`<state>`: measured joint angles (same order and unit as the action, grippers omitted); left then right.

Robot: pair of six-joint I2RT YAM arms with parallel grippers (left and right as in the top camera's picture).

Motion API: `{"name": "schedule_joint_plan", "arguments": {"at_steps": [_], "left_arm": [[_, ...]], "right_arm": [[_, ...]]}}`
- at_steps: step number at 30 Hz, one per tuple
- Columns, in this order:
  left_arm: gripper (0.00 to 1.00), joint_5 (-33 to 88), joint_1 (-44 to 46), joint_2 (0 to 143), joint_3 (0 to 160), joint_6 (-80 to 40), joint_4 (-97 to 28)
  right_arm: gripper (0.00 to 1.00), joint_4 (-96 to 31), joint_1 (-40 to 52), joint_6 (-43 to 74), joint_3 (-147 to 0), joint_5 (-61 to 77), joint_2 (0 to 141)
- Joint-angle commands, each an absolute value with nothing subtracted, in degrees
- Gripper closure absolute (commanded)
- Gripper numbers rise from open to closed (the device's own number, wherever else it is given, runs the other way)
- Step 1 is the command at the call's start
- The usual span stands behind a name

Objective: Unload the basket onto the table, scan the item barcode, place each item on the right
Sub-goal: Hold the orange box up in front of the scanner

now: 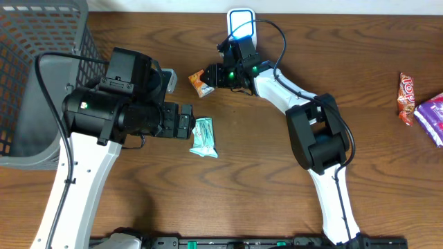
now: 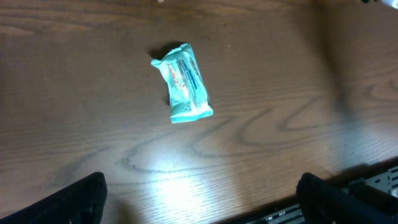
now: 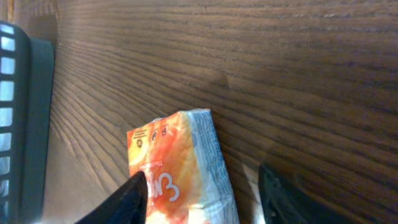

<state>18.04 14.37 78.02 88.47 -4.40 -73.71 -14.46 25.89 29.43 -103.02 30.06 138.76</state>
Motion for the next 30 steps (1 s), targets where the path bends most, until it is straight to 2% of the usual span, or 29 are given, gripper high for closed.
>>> {"name": "schedule_joint_plan", "arguments": {"at_steps": [1, 8, 9, 12, 17, 25, 30], "left_arm": [[0.02, 17.87, 14.44, 78.24, 88.23, -3.64, -73.97], [0.02, 17.87, 14.44, 78.24, 88.23, -3.64, -73.97], [0.02, 17.87, 14.44, 78.24, 88.23, -3.64, -73.97], [0.02, 17.87, 14.44, 78.24, 88.23, -3.64, -73.97], [0.02, 17.87, 14.44, 78.24, 88.23, -3.64, -73.97], [0.02, 17.87, 14.44, 78.24, 88.23, -3.64, -73.97], [0.02, 17.87, 14.44, 78.24, 88.23, -3.64, -73.95]], "right_arm": [[0.54, -14.96, 26.65, 28.6, -103.37, 32.69, 139.22], [0.57, -17.41, 29.02, 27.11, -103.37, 30.7, 139.22], [0.65, -18.2, 29.28, 27.11, -103.37, 29.34, 139.22], [0.99, -21.45, 29.95, 27.16, -103.37, 24.14, 139.22], [0.99, -22.09, 29.28, 26.92, -103.39, 27.79, 138.8], [0.99, -14.17, 22.02, 27.42, -103.42, 51.79, 134.41], [0.99, -15.97, 18.76, 25.96, -103.42, 43.75, 128.66]]}}
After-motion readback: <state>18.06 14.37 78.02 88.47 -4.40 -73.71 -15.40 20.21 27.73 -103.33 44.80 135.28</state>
